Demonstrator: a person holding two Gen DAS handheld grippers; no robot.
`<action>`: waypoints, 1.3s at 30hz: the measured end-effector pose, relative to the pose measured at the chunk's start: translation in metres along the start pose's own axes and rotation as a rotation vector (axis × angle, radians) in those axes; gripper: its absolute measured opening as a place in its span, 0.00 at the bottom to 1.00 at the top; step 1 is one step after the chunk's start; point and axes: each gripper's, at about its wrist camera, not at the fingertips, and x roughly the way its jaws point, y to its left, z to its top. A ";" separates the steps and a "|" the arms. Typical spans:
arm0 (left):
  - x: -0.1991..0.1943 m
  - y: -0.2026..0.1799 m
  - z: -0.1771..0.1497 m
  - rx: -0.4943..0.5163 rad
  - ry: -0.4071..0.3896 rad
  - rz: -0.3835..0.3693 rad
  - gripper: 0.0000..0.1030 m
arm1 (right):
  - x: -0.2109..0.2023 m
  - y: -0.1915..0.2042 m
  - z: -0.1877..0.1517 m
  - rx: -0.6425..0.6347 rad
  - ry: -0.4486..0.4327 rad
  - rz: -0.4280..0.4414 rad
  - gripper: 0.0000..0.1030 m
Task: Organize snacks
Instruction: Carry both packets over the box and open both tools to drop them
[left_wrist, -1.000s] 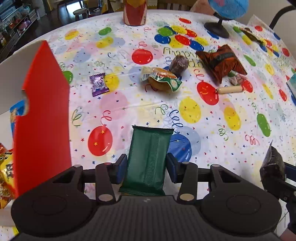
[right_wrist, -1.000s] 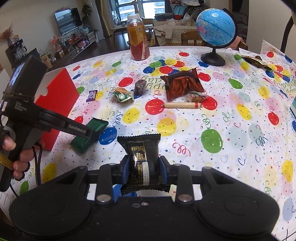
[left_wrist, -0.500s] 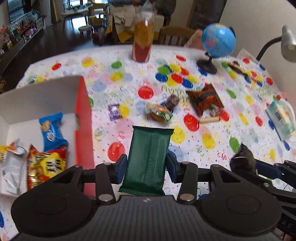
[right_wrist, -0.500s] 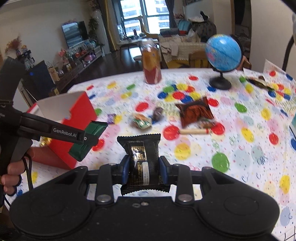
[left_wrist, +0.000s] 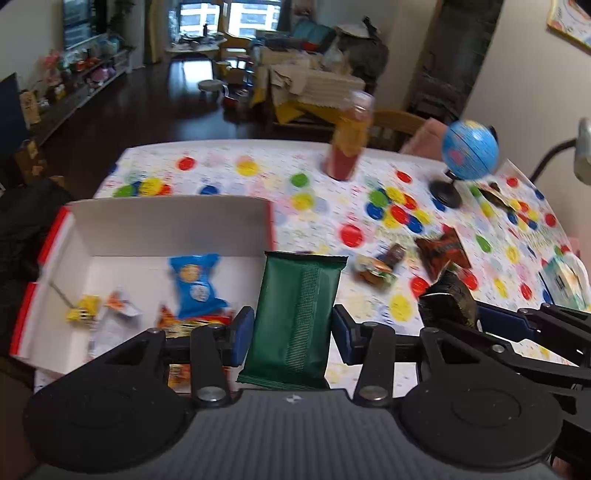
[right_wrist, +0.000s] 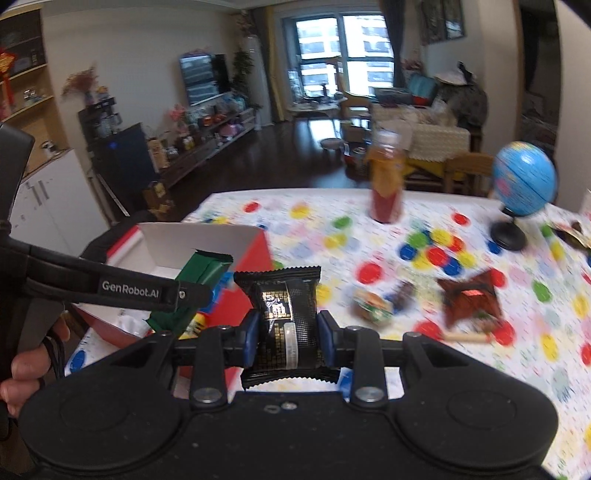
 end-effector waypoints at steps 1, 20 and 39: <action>-0.003 0.008 0.000 -0.010 -0.004 0.007 0.43 | 0.004 0.006 0.003 -0.011 0.000 0.010 0.31; 0.006 0.144 0.008 -0.167 0.013 0.185 0.43 | 0.106 0.091 0.031 -0.141 0.085 0.070 0.31; 0.084 0.170 0.025 -0.061 0.121 0.258 0.43 | 0.189 0.118 0.020 -0.258 0.211 0.049 0.31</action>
